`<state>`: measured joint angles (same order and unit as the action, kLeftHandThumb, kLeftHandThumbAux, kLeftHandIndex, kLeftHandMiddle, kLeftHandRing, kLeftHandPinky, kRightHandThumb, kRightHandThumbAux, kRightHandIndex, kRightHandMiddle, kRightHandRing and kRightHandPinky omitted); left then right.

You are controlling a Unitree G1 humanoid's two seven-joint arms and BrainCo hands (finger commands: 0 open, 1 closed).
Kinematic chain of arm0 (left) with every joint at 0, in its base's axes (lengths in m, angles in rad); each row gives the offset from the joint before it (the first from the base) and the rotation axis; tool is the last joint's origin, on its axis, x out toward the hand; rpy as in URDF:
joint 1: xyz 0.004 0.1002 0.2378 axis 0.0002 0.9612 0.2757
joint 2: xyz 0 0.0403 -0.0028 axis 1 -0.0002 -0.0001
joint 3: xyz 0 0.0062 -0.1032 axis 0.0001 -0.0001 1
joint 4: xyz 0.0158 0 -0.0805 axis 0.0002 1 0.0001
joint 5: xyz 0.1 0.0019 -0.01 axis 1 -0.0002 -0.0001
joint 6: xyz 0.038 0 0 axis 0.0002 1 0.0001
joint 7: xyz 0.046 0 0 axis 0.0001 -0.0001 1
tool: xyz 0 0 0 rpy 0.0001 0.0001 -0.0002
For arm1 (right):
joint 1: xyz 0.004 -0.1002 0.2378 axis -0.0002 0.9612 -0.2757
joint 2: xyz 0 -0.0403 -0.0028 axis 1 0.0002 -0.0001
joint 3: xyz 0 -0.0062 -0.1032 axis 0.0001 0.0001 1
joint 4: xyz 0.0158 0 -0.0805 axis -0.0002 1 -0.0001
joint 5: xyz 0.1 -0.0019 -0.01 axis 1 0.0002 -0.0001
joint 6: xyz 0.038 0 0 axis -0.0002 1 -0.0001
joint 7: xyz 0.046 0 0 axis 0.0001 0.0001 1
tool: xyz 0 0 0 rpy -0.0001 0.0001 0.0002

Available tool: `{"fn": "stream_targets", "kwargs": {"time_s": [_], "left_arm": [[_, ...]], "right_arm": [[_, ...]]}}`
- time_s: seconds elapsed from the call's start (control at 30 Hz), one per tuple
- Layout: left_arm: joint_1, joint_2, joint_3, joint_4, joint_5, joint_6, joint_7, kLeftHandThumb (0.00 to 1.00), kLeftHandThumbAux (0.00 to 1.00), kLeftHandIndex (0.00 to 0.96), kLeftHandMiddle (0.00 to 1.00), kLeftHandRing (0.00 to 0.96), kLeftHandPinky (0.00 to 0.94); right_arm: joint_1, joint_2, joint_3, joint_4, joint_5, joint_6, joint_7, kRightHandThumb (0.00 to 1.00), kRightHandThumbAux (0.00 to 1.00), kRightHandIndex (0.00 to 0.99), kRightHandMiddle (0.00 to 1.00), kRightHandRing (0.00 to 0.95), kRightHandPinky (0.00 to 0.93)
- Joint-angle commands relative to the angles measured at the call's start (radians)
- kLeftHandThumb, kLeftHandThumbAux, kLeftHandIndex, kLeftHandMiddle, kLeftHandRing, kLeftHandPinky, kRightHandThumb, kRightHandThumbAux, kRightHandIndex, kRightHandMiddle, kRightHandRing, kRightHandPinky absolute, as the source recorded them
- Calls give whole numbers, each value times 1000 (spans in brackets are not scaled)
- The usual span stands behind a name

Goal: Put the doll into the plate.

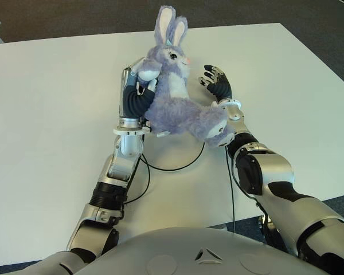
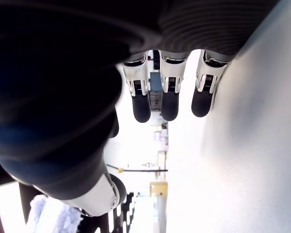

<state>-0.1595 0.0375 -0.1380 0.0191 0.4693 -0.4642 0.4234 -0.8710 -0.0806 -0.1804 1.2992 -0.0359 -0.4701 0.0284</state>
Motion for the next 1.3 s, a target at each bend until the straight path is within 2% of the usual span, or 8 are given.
{"fn": "stream_targets", "kwargs": {"time_s": [0.03, 0.83, 1.3], "left_arm": [[57, -28, -10, 12, 31, -7, 44, 737, 693, 444, 870, 875, 865], [100, -42, -43, -21, -1, 23, 46, 739, 693, 444, 869, 870, 860], [120, -55, -51, -38, 18, 60, 63, 738, 693, 444, 881, 875, 867]], "right_arm": [[48, 7, -4, 26, 2, 28, 3, 476, 849, 200, 126, 93, 106], [55, 1, -2, 24, 0, 24, -2, 489, 840, 228, 135, 104, 132], [57, 1, -6, 23, 6, 20, 6, 481, 845, 205, 127, 91, 105]]}}
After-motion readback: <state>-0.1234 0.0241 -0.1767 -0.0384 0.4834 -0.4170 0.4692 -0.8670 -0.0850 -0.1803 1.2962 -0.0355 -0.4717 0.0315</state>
